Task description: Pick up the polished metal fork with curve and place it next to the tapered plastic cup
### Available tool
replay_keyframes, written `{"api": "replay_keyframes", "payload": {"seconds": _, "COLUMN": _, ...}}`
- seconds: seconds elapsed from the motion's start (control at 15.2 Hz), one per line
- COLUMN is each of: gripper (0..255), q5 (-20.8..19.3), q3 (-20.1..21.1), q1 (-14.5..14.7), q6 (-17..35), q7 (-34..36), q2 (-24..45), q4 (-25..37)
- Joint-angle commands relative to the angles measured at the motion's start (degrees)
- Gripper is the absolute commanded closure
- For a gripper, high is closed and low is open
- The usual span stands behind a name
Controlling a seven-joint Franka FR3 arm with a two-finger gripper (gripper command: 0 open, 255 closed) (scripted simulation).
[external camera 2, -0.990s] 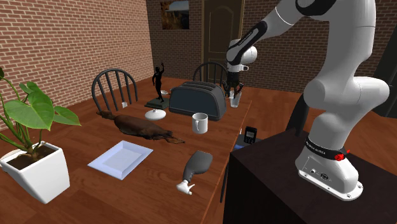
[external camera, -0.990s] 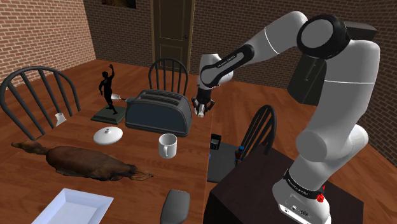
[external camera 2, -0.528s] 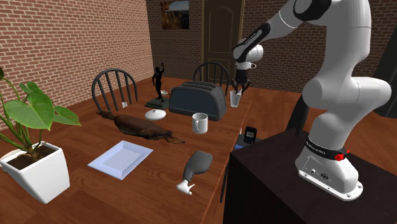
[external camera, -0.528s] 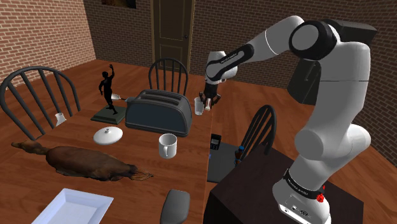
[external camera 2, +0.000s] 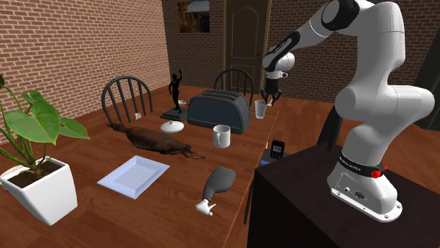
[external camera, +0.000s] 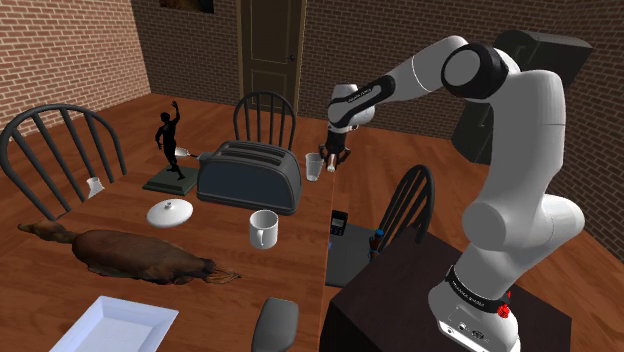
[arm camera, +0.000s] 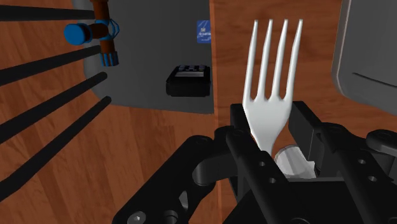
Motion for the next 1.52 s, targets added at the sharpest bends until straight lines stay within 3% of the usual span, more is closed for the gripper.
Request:
{"api": "replay_keyframes", "payload": {"seconds": 0.0, "gripper": 255, "q5": -0.3, "q3": -0.2, "q1": 0.1, "q6": 1.2, "q7": 0.1, "q2": 0.7, "q4": -0.5}}
{"api": "replay_keyframes", "payload": {"seconds": 1.45, "gripper": 255, "q5": -4.3, "q3": -3.5, "q1": 2.5, "q6": 12.3, "q7": 2.4, "q2": 13.1, "q4": 0.6}}
